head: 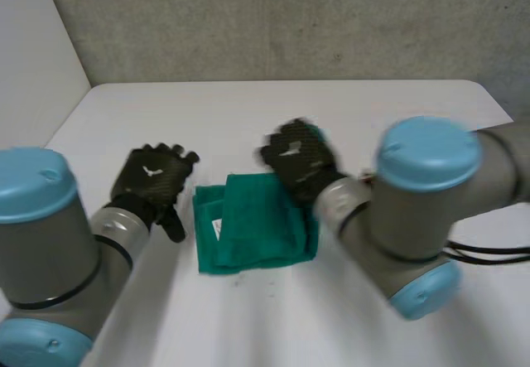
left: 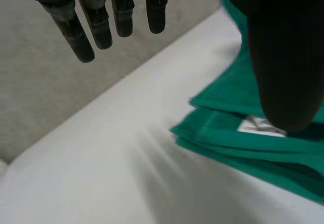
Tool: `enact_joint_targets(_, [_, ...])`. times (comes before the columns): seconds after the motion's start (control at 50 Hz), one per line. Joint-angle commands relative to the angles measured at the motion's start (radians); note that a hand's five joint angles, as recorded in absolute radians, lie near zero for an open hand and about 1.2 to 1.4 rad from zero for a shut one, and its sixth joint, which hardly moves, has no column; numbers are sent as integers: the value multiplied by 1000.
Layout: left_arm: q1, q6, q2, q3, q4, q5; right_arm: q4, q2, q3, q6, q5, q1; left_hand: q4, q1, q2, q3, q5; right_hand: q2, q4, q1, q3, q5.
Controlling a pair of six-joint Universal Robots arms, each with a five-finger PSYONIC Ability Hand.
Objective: Fold the towel.
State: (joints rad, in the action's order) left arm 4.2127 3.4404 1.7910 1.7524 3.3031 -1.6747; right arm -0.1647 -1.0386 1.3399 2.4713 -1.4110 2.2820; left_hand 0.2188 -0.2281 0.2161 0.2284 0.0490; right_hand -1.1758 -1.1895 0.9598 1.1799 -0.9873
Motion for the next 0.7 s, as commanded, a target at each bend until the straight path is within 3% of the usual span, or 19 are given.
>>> enact_joint_targets(0.02, [69, -6, -61, 15, 1, -5, 28, 163, -67, -49, 171, 139, -8, 18, -6, -18, -13, -220, -207, 436, 216, -234])
enact_joint_targets(0.08, [75, -13, -61, 10, 1, -4, 50, 184, -76, -49, 170, 142, -8, 18, -6, -18, -13, -220, -207, 436, 216, -234])
enact_joint_targets(0.1, [76, -23, -59, 4, 1, -4, 63, 190, -91, -48, 158, 139, -8, 18, -6, -18, -13, 5, 19, 211, -9, -9])
enact_joint_targets(0.12, [76, -32, -58, -4, 4, 0, 71, 192, -111, -39, 133, 131, -8, 18, -6, -18, -13, 519, 533, -303, -523, 505])
enact_joint_targets(0.16, [76, -38, -58, -8, 4, 1, 70, 183, -123, 0, 78, 131, -8, 18, -6, -18, -13, 828, 842, -612, -832, 814])
enact_joint_targets(0.24, [63, -84, -22, -76, 10, 6, 63, 120, -127, 147, 21, 103, -2, 12, 0, -12, -7, 949, 963, -733, -954, 935])
enact_joint_targets(0.28, [59, -95, -5, -90, 12, 6, 66, 59, -120, 299, 4, 44, 1, 9, 3, -9, -4, 1001, 1015, -785, -1005, 987])
enact_joint_targets(0.3, [43, -118, 25, -120, 10, 7, 76, 28, -120, 399, 9, 9, 1, 9, 3, -9, -4, 1001, 1015, -785, -1005, 987])
enact_joint_targets(0.38, [-46, -188, 132, -226, 10, 6, 111, 22, -129, 565, 47, -51, 12, -3, 15, 3, 8, 1001, 1015, -785, -1005, 987])
enact_joint_targets(0.5, [-91, -270, 301, -320, -17, 1, 247, 156, -223, 574, 102, -104, 21, -12, 24, 11, 16, 1001, 1015, -785, -1005, 987])
enact_joint_targets(0.62, [-88, -268, 390, -329, -102, -8, 428, 328, -369, 564, 87, -110, 24, -15, 27, 14, 19, 1001, 1015, -785, -1005, 987])
enact_joint_targets(0.7, [-66, -254, 401, -315, -178, -10, 467, 368, -410, 531, 54, -110, 15, -6, 18, 6, 11, 1001, 1015, -785, -1005, 987])
